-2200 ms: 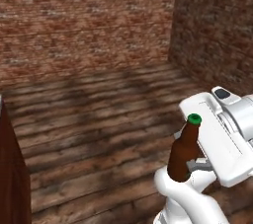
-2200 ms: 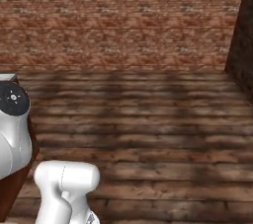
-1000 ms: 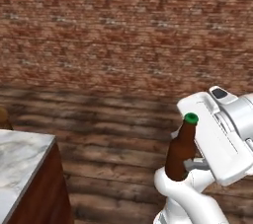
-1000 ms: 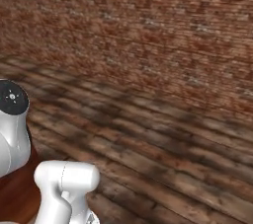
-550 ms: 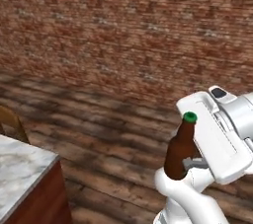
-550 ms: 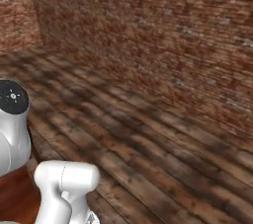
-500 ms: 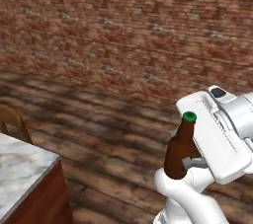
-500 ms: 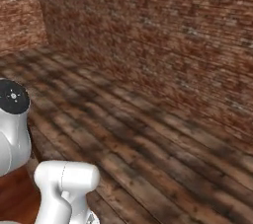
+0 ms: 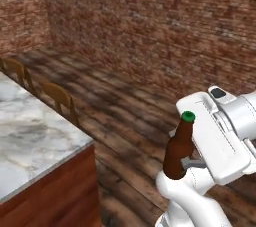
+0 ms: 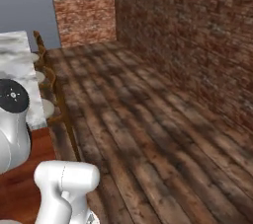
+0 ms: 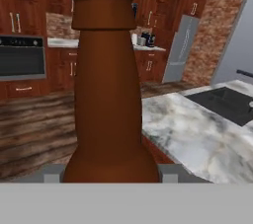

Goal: Get the candle and the beer from the cabinet and move them to the dining counter.

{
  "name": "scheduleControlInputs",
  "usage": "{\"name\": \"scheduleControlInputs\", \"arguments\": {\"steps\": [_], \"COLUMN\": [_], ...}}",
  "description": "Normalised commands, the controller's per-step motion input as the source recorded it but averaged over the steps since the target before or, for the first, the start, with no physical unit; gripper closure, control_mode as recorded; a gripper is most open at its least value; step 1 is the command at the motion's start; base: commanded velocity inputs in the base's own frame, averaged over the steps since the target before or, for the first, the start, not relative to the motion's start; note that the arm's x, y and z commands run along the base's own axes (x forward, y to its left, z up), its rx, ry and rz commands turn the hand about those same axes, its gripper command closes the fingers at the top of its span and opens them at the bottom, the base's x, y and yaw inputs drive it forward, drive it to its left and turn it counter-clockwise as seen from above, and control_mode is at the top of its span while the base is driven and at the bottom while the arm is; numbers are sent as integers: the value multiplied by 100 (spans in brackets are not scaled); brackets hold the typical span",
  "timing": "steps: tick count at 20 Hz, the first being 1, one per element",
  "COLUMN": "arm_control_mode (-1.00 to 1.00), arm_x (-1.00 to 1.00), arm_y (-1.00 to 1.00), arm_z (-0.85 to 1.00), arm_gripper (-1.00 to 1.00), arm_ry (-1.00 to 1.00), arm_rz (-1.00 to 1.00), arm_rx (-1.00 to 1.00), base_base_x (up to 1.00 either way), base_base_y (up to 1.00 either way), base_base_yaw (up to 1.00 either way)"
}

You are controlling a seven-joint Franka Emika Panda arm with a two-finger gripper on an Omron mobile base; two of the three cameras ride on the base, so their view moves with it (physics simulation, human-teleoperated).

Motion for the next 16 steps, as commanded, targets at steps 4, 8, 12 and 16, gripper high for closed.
{"name": "scheduleControlInputs", "arguments": {"steps": [4,8,12,16], "arm_control_mode": [100,100,100,100], "arm_x": [0,0,0,0], "arm_y": [0,0,0,0], "arm_z": [0,0,0,0], "arm_gripper": [100,100,100,100], "arm_ry": [0,0,0,0], "arm_rz": [0,0,0,0], "arm_rx": [0,0,0,0], "base_base_x": [47,88,100,97], "base_base_y": [0,-7,-15,-16], "base_base_yaw": [54,50,48,44]}}
